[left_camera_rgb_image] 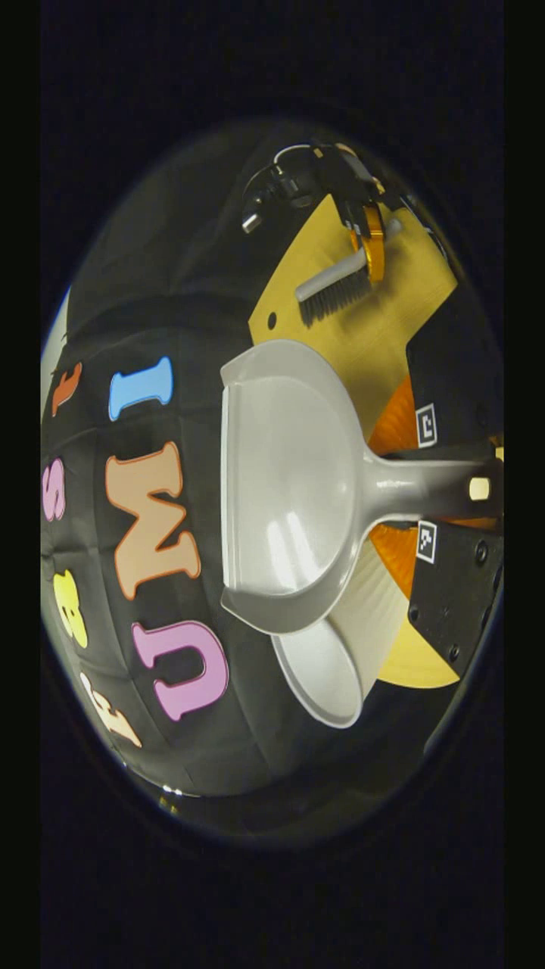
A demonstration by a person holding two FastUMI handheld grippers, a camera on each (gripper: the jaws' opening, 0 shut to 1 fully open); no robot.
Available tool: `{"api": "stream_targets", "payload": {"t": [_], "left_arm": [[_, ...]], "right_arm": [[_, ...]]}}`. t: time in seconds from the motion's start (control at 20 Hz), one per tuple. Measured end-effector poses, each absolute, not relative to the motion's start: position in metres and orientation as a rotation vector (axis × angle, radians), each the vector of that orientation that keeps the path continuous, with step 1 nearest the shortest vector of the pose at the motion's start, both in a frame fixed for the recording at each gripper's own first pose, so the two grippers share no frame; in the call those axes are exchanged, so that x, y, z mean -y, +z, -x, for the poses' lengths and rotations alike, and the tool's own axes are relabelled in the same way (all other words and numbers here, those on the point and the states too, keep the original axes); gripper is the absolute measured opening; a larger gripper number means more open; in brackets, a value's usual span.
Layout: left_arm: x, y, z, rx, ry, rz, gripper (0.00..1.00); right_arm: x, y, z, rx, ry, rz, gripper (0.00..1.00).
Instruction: Pick up the small broom and dustpan from the desktop, sweep the trash into the dustpan with the broom, and then empty the trash into the garbage bin.
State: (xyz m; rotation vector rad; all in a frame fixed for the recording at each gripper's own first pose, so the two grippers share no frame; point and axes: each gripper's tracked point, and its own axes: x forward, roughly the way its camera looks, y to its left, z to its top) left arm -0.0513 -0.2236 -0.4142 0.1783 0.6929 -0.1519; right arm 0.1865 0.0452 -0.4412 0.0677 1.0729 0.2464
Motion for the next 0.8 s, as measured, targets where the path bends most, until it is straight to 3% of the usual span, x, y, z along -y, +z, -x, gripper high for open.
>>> {"api": "stream_targets", "payload": {"t": [0.25,0.45,0.8], "left_arm": [[0.263,-0.492,0.098,-0.886,-0.220,-0.125,0.21],[0.259,-0.540,0.132,-1.052,-0.183,-0.134,0.21],[0.261,-0.528,0.129,-1.162,-0.114,-0.089,0.22]], "right_arm": [[-0.042,-0.441,-0.186,-1.101,0.205,-0.033,0.15],[-0.039,-0.437,-0.181,-1.195,0.153,0.009,0.15],[-0.033,-0.433,-0.172,-1.381,0.075,0.080,0.15]]}}
